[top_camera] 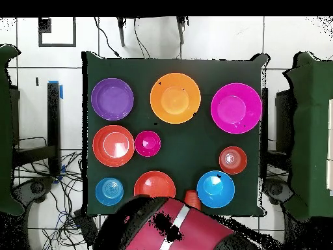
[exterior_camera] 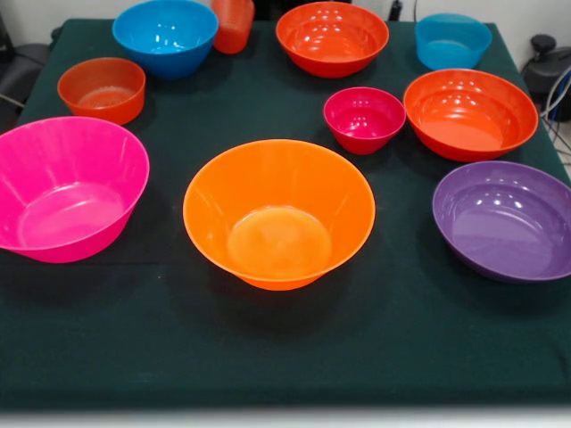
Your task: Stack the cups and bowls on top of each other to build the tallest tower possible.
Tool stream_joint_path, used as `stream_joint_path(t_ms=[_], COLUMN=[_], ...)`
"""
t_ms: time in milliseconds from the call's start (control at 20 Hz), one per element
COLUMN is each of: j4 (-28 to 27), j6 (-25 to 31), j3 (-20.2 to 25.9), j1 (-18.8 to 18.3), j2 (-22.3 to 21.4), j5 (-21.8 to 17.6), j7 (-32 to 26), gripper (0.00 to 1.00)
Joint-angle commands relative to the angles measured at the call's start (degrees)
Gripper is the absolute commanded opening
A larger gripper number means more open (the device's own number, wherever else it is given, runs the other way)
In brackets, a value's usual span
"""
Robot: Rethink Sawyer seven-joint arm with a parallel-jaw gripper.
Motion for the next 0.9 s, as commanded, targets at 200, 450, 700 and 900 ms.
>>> stream_joint_path(t_ms=[200, 450, 700, 900], j4=[-3.84, -5.30, -6.51, -7.44], j6=[-6.33, -7.74, -8.91, -8.43], j3=[2.79, 3.19, 3.26, 3.83], j1=[-1.02, -1.72, -1.87, -2.33], j2=[7.82, 10.00, 11.73, 12.06], j5=[-1.01, -1.00, -0.51, -0.50], j7=[6.78, 6.26, 5.81, 5.31], gripper=[1.00, 1.00, 1.00, 1.00])
